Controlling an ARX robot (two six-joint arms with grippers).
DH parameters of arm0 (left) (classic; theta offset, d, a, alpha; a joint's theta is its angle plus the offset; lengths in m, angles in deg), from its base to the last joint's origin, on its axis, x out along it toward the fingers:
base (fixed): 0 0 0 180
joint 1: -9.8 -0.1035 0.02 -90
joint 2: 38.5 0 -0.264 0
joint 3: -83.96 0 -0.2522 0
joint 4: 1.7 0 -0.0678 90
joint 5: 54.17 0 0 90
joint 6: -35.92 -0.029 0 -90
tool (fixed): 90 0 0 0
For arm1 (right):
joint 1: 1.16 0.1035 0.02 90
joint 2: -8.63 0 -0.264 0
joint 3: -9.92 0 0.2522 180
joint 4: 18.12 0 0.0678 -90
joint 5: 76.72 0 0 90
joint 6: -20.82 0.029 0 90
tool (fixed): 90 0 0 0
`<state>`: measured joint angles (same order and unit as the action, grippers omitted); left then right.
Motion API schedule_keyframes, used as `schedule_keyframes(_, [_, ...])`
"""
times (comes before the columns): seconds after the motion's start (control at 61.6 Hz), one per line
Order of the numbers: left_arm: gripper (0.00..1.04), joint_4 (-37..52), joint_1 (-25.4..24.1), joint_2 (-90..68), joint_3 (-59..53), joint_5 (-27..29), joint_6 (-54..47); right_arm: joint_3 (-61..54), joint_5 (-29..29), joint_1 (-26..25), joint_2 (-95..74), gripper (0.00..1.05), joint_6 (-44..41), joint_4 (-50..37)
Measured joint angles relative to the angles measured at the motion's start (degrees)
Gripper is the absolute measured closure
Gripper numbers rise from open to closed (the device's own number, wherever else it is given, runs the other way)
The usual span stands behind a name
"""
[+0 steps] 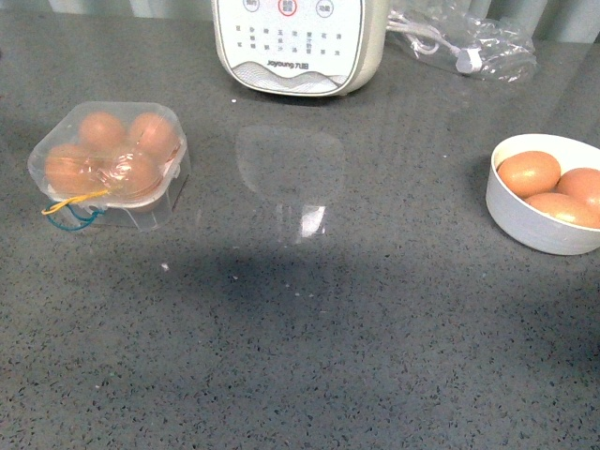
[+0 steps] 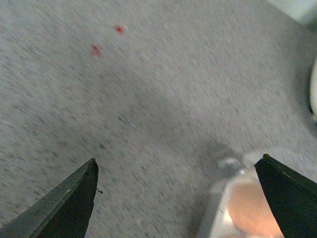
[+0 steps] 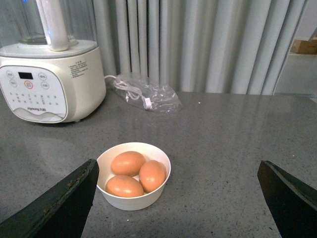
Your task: Put egg into box
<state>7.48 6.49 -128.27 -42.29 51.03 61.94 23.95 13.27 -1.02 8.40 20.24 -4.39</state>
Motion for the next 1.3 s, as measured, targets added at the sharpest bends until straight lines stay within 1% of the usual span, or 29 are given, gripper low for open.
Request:
schedule_keyframes(0.13, [0.07,4.81,-2.49,2.62,-1.86,7.13,-3.02,0.00,-0.11,0.00,0.02,0.07,0.00,0.00])
schedule_keyframes(0.146, [0.07,5.07,-2.62,2.93,-2.03,7.54,-3.41,0.00,-0.11,0.00,0.02,0.07,0.00,0.00])
schedule_keyframes(0.179, [0.09,8.02,-3.45,3.10,-3.26,4.83,-5.51,0.00,-0.11,0.00,0.00,0.07,0.00,0.00])
schedule_keyframes(0.195, [0.13,12.37,-4.11,3.13,-4.68,0.22,-7.50,0.00,-0.13,0.00,0.00,0.07,0.00,0.00])
schedule_keyframes(0.211, [0.14,14.60,-4.28,3.15,-5.42,-2.05,-8.66,0.00,-0.15,0.00,0.00,0.07,0.00,0.00])
schedule_keyframes(0.244, [0.22,23.12,-4.94,3.21,-8.44,-10.27,-13.60,0.00,-0.11,0.00,0.00,0.07,0.00,0.00])
schedule_keyframes(0.26, [0.23,24.96,-5.01,3.26,-9.20,-12.04,-14.10,0.00,-0.09,0.00,0.02,0.07,0.00,0.00])
schedule_keyframes(0.276, [0.29,29.46,-5.01,3.52,-11.32,-16.35,-16.87,0.00,0.02,0.00,0.02,0.07,0.02,0.00])
schedule_keyframes(0.309, [0.36,33.57,-4.44,4.57,-14.03,-20.48,-19.89,0.00,0.09,-0.04,0.00,0.07,0.00,0.00])
schedule_keyframes(0.325, [0.39,34.77,-4.00,5.40,-15.17,-21.38,-20.94,0.00,0.09,-0.07,0.00,0.07,0.00,0.00])
schedule_keyframes(0.341, [0.41,35.15,-3.74,5.84,-15.69,-21.62,-21.16,0.00,0.09,-0.07,0.00,0.07,0.00,0.00])
schedule_keyframes(0.406, [0.59,36.28,-2.60,10.47,-20.04,-21.35,-23.80,0.00,-0.09,-0.07,0.02,0.07,0.00,0.00])
schedule_keyframes(0.455, [0.69,36.28,-2.29,12.72,-22.14,-20.72,-24.46,0.00,0.00,-0.07,0.02,0.07,0.02,0.00])
schedule_keyframes(0.552, [0.85,35.78,-1.64,15.98,-25.29,-19.87,-24.90,0.00,-0.04,-0.07,0.02,0.07,0.00,0.00])
schedule_keyframes(0.617, [0.98,35.04,-1.20,18.75,-27.50,-19.37,-24.98,0.00,-0.11,-0.07,0.02,0.07,0.00,0.00])
schedule_keyframes(0.65, [1.02,34.58,-1.05,19.98,-28.28,-19.12,-24.92,0.00,-0.09,-0.07,0.02,0.07,0.00,0.00])
schedule_keyframes(0.698, [1.01,33.99,-0.74,21.59,-29.29,-18.80,-25.14,0.00,-0.09,-0.07,0.02,0.07,0.00,0.00])
schedule_keyframes(0.747, [1.01,35.50,1.33,22.36,-31.01,-15.96,-25.33,0.00,-0.04,-0.07,0.02,0.07,0.00,0.00])
schedule_keyframes(0.828, [1.01,36.06,2.91,23.78,-33.35,-15.58,-25.51,0.00,-0.07,-0.07,0.02,0.07,0.00,0.00])
schedule_keyframes(1.299, [1.01,20.17,3.28,44.74,-38.32,-15.15,-25.57,0.00,-0.07,-0.07,0.02,0.07,0.00,0.00])
